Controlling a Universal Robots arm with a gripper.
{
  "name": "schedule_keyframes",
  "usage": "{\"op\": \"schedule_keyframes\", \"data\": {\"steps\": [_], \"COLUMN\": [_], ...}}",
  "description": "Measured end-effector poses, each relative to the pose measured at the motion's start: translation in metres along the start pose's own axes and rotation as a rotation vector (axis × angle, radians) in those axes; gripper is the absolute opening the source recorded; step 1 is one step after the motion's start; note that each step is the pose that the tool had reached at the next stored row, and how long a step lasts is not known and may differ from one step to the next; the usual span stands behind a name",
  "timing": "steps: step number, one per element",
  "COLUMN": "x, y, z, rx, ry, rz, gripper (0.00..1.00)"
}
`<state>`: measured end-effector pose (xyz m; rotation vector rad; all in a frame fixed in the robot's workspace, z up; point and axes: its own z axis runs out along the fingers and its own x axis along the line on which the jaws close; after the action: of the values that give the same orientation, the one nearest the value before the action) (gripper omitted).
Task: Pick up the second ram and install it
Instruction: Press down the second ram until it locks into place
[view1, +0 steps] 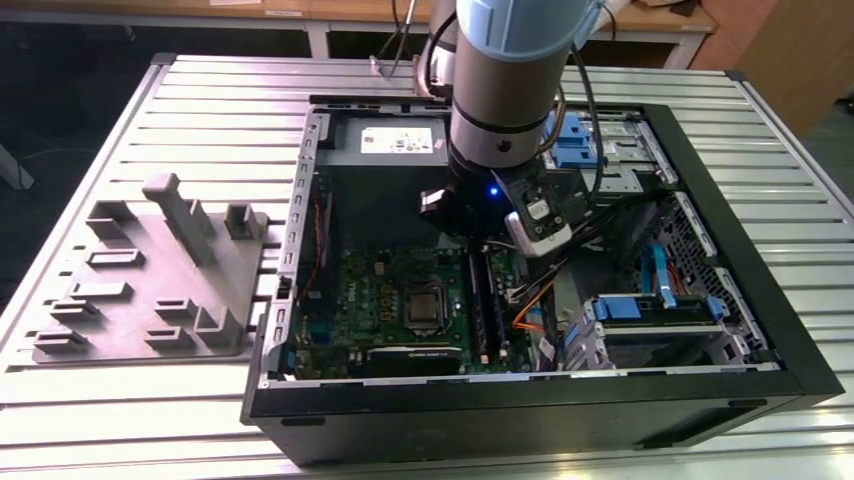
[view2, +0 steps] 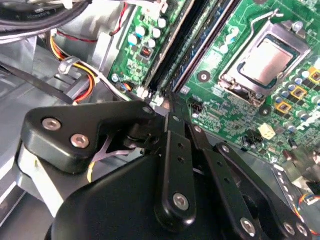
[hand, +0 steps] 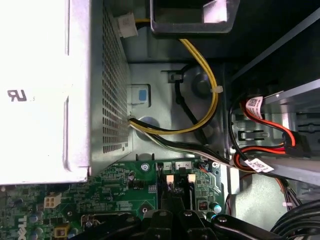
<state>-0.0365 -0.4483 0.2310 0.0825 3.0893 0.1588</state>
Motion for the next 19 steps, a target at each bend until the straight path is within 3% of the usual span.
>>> {"op": "schedule_keyframes", "data": {"steps": [6,19], "x": [-0.0002,-0.002], "y": [-0.0039,-0.035], "z": [-0.0007,-0.0038], "rx": [0.0004,0.0004], "ry": [0.0001,0.0001], "rz": [0.0,0.0], "gripper": [0.07,0.07]}}
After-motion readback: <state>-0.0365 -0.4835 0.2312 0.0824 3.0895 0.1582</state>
